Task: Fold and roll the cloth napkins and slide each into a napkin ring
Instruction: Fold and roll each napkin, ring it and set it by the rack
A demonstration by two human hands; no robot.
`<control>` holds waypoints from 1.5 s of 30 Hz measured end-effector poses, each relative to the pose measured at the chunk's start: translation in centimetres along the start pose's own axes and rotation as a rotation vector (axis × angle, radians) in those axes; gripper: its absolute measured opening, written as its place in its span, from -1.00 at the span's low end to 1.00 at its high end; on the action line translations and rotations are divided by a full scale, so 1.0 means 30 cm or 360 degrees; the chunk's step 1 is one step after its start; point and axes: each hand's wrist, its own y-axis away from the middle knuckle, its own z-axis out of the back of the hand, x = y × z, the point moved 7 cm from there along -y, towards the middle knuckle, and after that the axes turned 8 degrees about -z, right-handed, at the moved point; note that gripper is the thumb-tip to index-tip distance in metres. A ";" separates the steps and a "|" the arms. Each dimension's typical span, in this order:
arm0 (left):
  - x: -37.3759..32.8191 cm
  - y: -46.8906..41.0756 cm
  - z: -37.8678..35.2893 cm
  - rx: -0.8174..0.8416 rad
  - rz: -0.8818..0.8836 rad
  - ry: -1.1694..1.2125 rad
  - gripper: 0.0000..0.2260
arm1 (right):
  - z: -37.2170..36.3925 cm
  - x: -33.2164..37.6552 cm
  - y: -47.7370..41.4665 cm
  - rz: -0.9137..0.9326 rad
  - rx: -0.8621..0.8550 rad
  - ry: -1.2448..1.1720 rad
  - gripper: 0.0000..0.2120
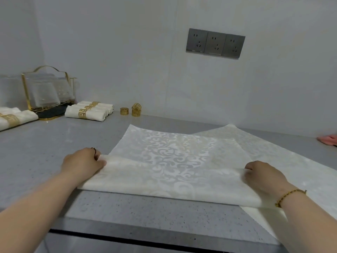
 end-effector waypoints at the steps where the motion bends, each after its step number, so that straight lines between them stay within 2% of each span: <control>1: -0.004 -0.012 -0.003 -0.0039 0.0005 -0.0010 -0.82 | -0.011 -0.004 -0.018 -0.0033 -0.0045 -0.0042 -0.77; 8: -0.011 -0.124 -0.022 -0.0145 0.0119 0.0059 -0.70 | -0.053 -0.001 -0.151 -0.0166 -0.0191 -0.0191 -0.72; 12: -0.011 -0.177 -0.047 -0.0197 0.0094 -0.0008 -0.68 | -0.074 -0.006 -0.208 -0.0217 -0.0233 -0.0346 -0.80; 16: 0.009 -0.179 -0.051 -0.0283 0.0112 0.0276 -0.83 | -0.086 -0.031 -0.234 -0.0310 -0.0267 -0.0563 -0.88; 18: 0.013 -0.166 -0.034 -0.0324 0.0127 0.0401 -0.73 | -0.087 -0.042 -0.241 -0.0315 -0.0259 -0.0575 -0.89; 20: 0.004 -0.144 -0.025 -0.0316 0.0096 0.0553 -0.71 | -0.089 -0.037 -0.244 -0.0307 -0.0245 -0.0583 -0.89; 22: -0.045 -0.116 -0.036 -0.0196 -0.0045 0.0757 -0.77 | -0.089 -0.032 -0.240 -0.0331 -0.0216 -0.0564 -0.88; 24: -0.128 -0.083 -0.052 -0.0043 -0.0334 0.0707 -0.72 | -0.083 -0.038 -0.236 -0.0378 -0.0209 -0.0491 -0.86; 27: -0.236 -0.040 -0.067 0.0120 -0.0664 0.0435 -0.42 | -0.068 -0.049 -0.229 -0.0419 -0.0245 -0.0449 -0.82; 30: -0.317 0.016 -0.083 0.0258 -0.0803 0.0199 0.00 | -0.061 -0.042 -0.222 -0.0425 -0.0263 -0.0447 -0.83; 33: -0.333 0.026 -0.139 0.0382 -0.0859 0.0059 0.16 | -0.063 -0.041 -0.222 -0.0440 -0.0265 -0.0435 -0.80; 38: -0.323 0.035 -0.203 0.0649 -0.0865 0.0029 0.20 | -0.076 -0.065 -0.228 -0.0515 -0.0261 -0.0518 -0.64; 43: -0.323 0.042 -0.209 0.0717 -0.0813 0.0028 0.09 | -0.091 -0.078 -0.244 -0.0466 -0.0268 -0.0694 -0.65; 45: -0.322 0.043 -0.211 0.0726 -0.0766 0.0001 0.15 | -0.105 -0.102 -0.250 -0.0478 -0.0239 -0.0838 -0.66</control>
